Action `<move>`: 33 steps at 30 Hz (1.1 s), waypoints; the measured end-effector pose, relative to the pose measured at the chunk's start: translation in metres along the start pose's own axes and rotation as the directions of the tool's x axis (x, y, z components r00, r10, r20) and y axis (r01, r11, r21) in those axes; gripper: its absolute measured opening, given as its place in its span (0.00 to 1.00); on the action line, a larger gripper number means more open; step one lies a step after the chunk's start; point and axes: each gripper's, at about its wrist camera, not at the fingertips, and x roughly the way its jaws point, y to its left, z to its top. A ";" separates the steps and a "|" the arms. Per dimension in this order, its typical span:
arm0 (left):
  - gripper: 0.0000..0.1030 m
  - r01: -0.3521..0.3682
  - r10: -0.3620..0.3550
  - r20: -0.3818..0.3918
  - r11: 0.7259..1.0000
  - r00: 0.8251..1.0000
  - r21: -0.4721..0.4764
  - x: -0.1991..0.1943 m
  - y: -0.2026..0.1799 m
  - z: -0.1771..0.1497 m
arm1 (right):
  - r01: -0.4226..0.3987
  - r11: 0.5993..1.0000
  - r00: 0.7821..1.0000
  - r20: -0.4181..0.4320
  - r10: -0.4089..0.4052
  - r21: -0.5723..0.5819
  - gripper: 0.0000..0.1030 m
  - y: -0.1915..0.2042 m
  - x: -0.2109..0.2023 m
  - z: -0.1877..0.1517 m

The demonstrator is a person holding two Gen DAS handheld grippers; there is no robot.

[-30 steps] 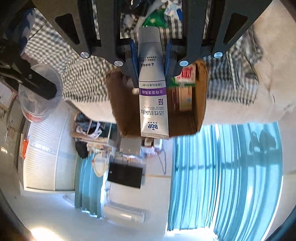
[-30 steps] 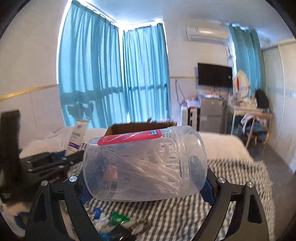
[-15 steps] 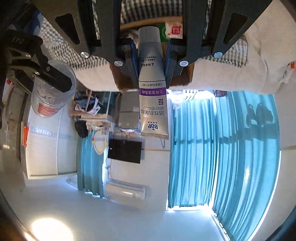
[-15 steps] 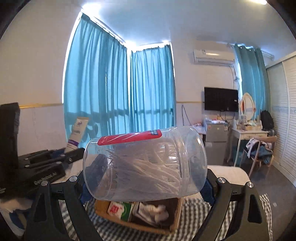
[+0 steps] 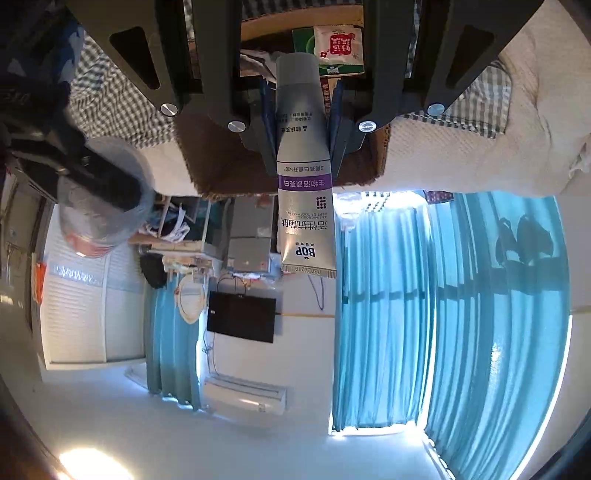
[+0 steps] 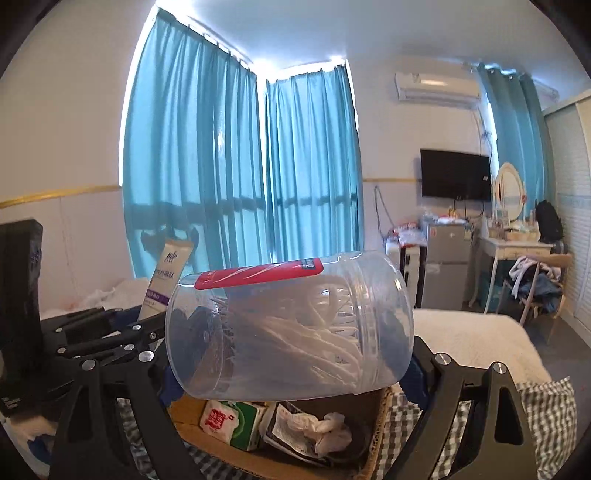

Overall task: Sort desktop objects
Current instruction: 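Carry the toothpaste tube and clear jar over the cardboard box with both grippers, then open both grippers to drop the tube and jar into the box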

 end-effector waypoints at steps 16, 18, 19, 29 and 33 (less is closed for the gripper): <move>0.23 -0.008 0.004 -0.199 1.000 0.980 -0.018 0.106 0.003 -0.054 | 0.003 0.999 0.982 -0.188 0.005 0.045 0.87 -0.036 0.100 -0.044; 0.23 -0.011 0.005 -0.222 1.000 0.975 -0.025 0.114 0.004 -0.060 | 0.002 0.999 0.978 -0.208 0.008 0.049 0.87 -0.040 0.109 -0.048; 0.23 -0.013 0.006 -0.235 1.000 0.972 -0.028 0.118 0.005 -0.063 | 0.005 0.999 0.977 -0.212 0.005 0.046 0.87 -0.040 0.111 -0.050; 0.25 -0.040 0.032 -0.289 0.999 0.957 -0.020 0.137 0.003 -0.077 | 0.053 0.997 0.977 -0.203 -0.062 -0.049 0.89 -0.030 0.111 -0.057; 0.65 -0.075 0.069 -0.245 0.997 0.967 -0.017 0.127 0.004 -0.069 | 0.086 0.995 0.987 -0.136 -0.091 -0.045 0.95 -0.030 0.088 -0.046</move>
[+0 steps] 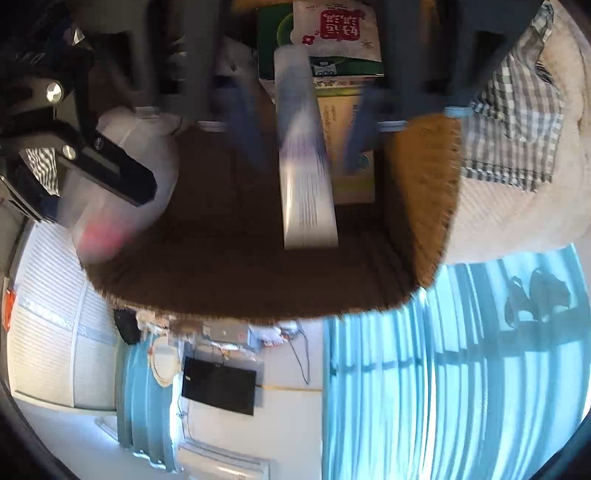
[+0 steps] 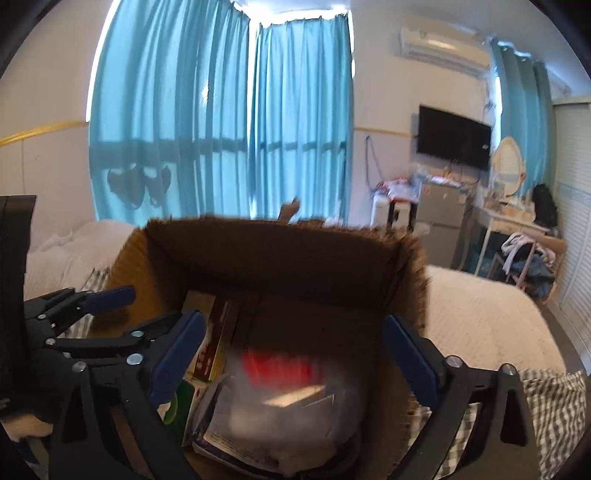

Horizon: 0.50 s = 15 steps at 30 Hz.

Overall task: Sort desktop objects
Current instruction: 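Open both grippers to drop the tube and jar into the box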

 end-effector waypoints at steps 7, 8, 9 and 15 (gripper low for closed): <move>0.75 -0.013 0.015 0.105 1.000 0.994 -0.018 -0.040 0.002 0.014 | 0.004 1.000 0.997 0.078 -0.006 0.031 0.97 0.003 -0.046 0.017; 0.77 -0.013 0.015 0.119 1.000 0.993 -0.017 -0.045 0.002 0.018 | 0.001 0.999 0.996 0.088 -0.004 0.034 0.97 0.003 -0.053 0.019; 0.80 -0.015 0.017 0.135 1.000 0.991 -0.015 -0.053 0.002 0.020 | 0.003 0.999 0.995 0.104 -0.006 0.033 0.98 0.004 -0.064 0.021; 1.00 -0.047 0.051 0.219 0.999 0.974 -0.022 -0.094 -0.003 0.032 | 0.021 0.999 0.988 0.149 -0.028 0.050 1.00 0.002 -0.101 0.027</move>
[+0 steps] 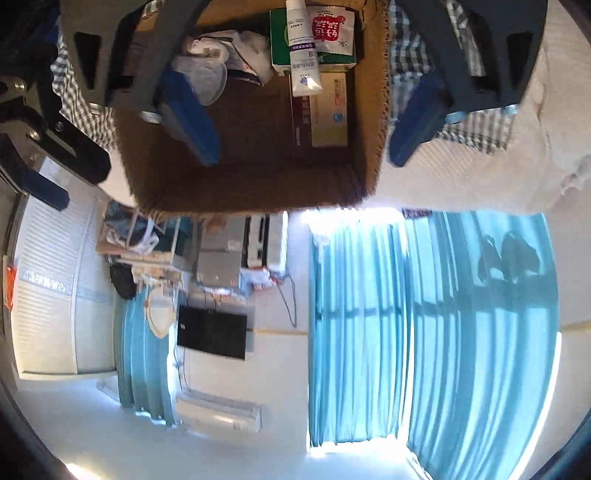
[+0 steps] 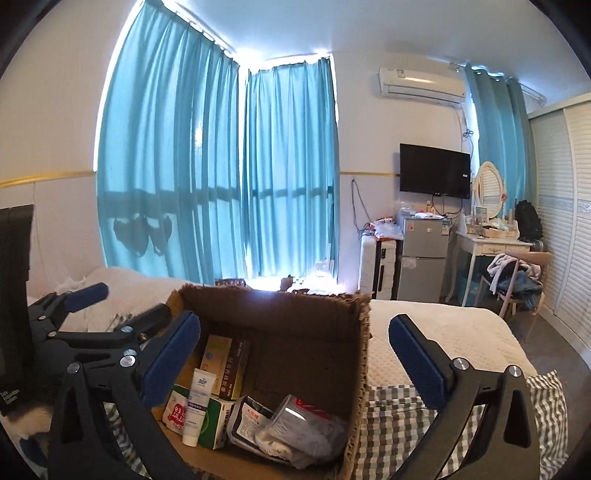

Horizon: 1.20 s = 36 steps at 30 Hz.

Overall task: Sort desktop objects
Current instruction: 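Open both grippers to drop the tube and jar into the box, then grasp the green packet with the left gripper while the right grasps the bead bracelet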

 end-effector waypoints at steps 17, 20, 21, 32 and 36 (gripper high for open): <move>1.00 -0.089 0.085 0.161 0.996 0.983 0.018 -0.093 -0.003 0.014 | 0.023 1.000 0.999 0.046 -0.023 -0.006 1.00 -0.002 -0.075 0.004; 1.00 -0.106 0.105 0.180 0.994 0.978 0.001 -0.105 0.000 0.009 | 0.021 1.000 0.999 0.044 -0.021 0.009 1.00 -0.006 -0.084 0.000; 1.00 -0.111 0.110 0.185 0.994 0.976 -0.005 -0.109 0.002 0.006 | 0.025 1.000 0.999 0.043 -0.026 0.018 1.00 -0.008 -0.087 -0.003; 1.00 -0.182 0.188 0.128 0.982 0.974 -0.058 -0.119 0.014 -0.032 | 0.051 0.998 0.995 -0.090 -0.048 0.040 1.00 -0.021 -0.096 -0.054; 1.00 -0.133 0.136 0.056 0.990 0.989 -0.057 -0.115 0.014 -0.056 | 0.021 0.998 0.984 -0.175 -0.011 0.057 1.00 -0.021 -0.094 -0.083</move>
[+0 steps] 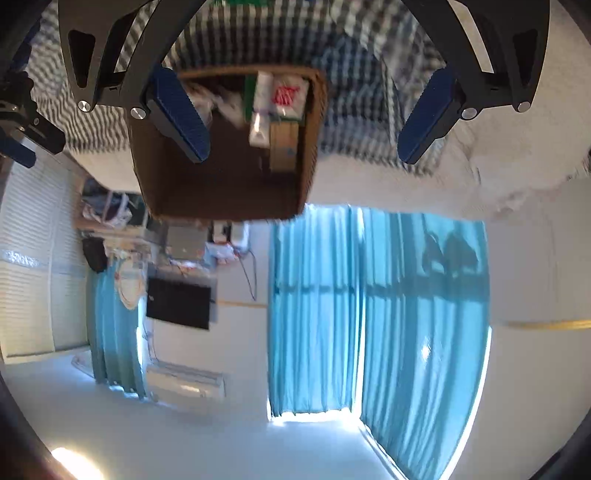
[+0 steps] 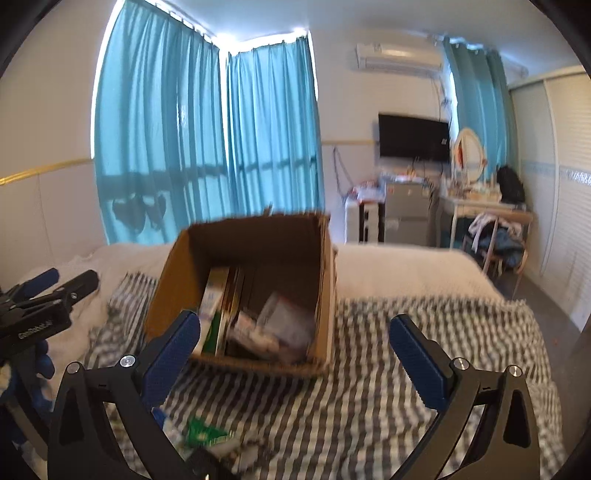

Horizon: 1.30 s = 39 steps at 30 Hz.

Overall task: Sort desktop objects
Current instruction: 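Grasp the green packet with the left gripper while the right grasps the bead bracelet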

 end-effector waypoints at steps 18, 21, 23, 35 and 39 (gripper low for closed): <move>1.00 0.105 -0.060 -0.354 0.988 0.933 0.110 0.055 -0.029 -0.095 | -0.056 0.998 0.957 -0.284 0.054 -0.001 0.82 0.010 0.056 -0.064; 1.00 0.115 -0.071 -0.383 0.989 0.921 0.093 0.060 -0.027 -0.099 | -0.065 0.998 0.939 -0.338 0.062 0.001 0.66 0.012 0.068 -0.073; 0.98 0.136 -0.095 -0.416 0.988 0.905 0.069 0.067 -0.025 -0.102 | -0.079 0.997 0.922 -0.378 0.077 0.011 0.59 0.012 0.076 -0.078; 0.74 0.232 -0.186 -0.603 0.973 0.776 -0.001 0.106 -0.033 -0.140 | -0.103 0.993 0.815 -0.568 0.119 0.061 0.44 0.011 0.115 -0.112; 0.74 0.261 -0.195 -0.653 0.965 0.731 0.004 0.116 -0.043 -0.152 | -0.094 0.993 0.792 -0.598 0.120 0.076 0.44 0.007 0.120 -0.119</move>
